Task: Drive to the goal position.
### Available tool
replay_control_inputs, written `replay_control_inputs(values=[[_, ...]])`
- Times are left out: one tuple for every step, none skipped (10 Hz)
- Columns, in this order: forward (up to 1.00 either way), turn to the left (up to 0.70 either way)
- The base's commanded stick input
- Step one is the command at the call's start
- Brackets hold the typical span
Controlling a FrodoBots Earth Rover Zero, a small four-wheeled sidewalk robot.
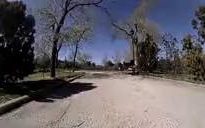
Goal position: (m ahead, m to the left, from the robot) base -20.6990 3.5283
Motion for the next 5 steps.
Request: replay_control_inputs(values=[[0.0,-0.85],[0.0,-0.85],[0.0,-0.85],[0.0,-0.85],[0.0,-0.85]])
